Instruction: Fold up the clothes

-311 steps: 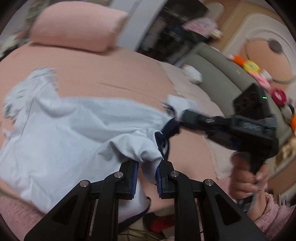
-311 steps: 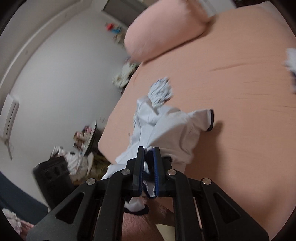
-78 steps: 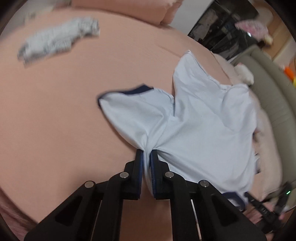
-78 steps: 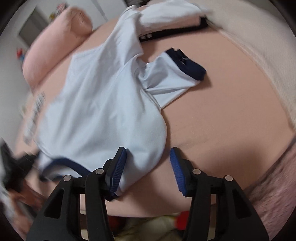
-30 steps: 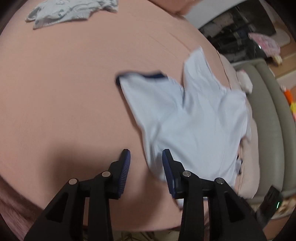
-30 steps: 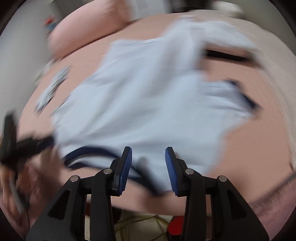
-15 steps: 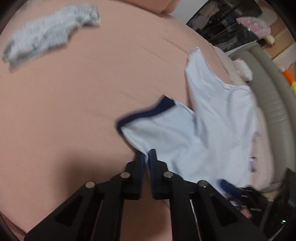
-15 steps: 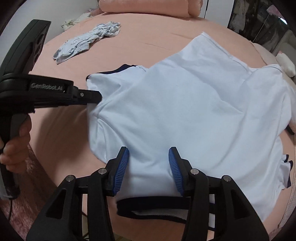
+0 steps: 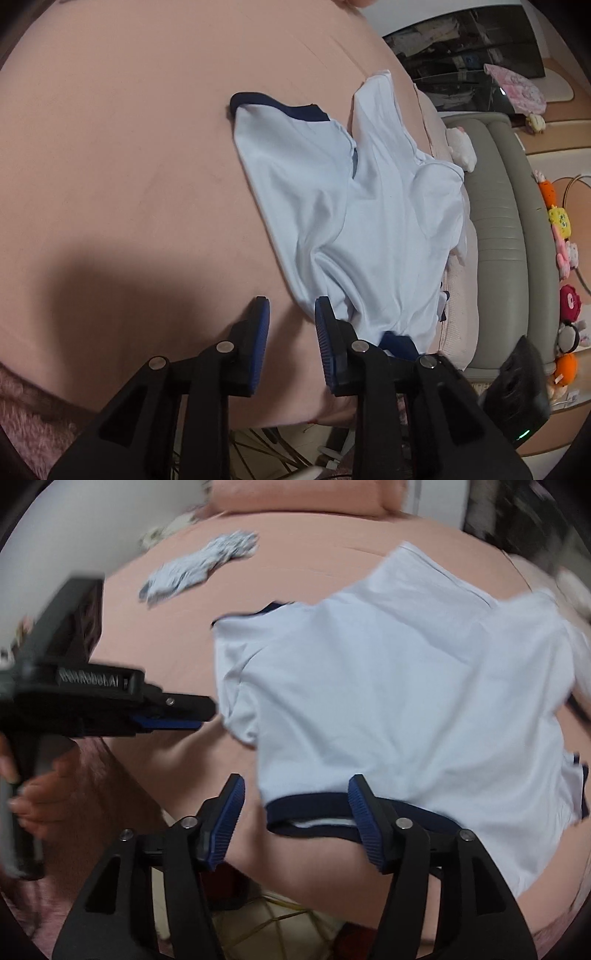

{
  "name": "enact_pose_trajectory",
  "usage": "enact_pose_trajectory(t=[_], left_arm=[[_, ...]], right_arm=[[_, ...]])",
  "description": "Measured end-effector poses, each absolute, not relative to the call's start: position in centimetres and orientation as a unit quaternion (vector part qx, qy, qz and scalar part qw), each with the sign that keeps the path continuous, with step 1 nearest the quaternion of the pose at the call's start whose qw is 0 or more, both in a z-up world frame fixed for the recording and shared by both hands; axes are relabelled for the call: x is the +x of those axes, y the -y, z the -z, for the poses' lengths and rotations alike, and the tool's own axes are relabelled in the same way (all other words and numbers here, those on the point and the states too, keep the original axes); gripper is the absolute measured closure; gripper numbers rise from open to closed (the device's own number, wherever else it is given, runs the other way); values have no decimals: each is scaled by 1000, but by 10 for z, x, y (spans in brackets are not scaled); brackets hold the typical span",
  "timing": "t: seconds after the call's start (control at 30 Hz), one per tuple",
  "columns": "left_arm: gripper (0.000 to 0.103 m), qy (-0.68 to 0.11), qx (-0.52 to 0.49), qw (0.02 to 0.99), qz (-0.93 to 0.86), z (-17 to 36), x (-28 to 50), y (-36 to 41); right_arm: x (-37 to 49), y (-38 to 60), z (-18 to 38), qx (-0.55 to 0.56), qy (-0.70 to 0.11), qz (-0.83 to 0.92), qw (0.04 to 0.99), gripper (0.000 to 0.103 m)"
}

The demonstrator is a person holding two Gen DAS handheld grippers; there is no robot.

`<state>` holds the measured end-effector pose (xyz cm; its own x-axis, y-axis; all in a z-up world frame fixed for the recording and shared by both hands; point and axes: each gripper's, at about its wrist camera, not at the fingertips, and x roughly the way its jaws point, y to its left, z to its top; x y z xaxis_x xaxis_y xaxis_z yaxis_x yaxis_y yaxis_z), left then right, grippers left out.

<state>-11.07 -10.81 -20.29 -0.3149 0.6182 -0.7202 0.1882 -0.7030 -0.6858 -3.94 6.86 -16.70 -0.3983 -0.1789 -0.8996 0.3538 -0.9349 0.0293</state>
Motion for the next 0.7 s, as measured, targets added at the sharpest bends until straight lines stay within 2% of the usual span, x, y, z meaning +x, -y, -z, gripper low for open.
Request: enact_pose_trajectory(t=[0.1,0.17,0.23,0.3,0.37,0.4,0.43,0.57,0.67,0.7], left_arm=[[60,385,-561,164,-714,209,-113,109],[60,384,-559,168,-716,206,-112,105],[60,373,-561,173,-719,205,-110,102],[60,356,-560,180,-726,203,-112,94],[64,336,-560,191,-733,201,-120,77],[86,311,-562,187,-743,200,-120,72],[95,286,-565,183,-752,199,-121,66],[95,241,-547,179,-782,180,-116,64],[95,164,-524,164,-820,158,-102,68],[94,169,-530,160,-815,162,-102,74]], right_arm=[[-40,-58,186,523,-127,830,146,42],[-37,-62,185,515,-131,837,133,50],[-35,-72,180,512,-122,843,110,78],[-35,-85,179,513,-106,846,104,86],[-36,-96,178,514,-85,847,103,89],[-37,-100,177,514,-73,848,103,91],[-38,-104,176,514,-60,850,102,92],[-37,-117,157,501,-33,859,100,95],[-31,-124,148,502,-29,859,98,95],[-29,-127,152,517,-26,850,97,96]])
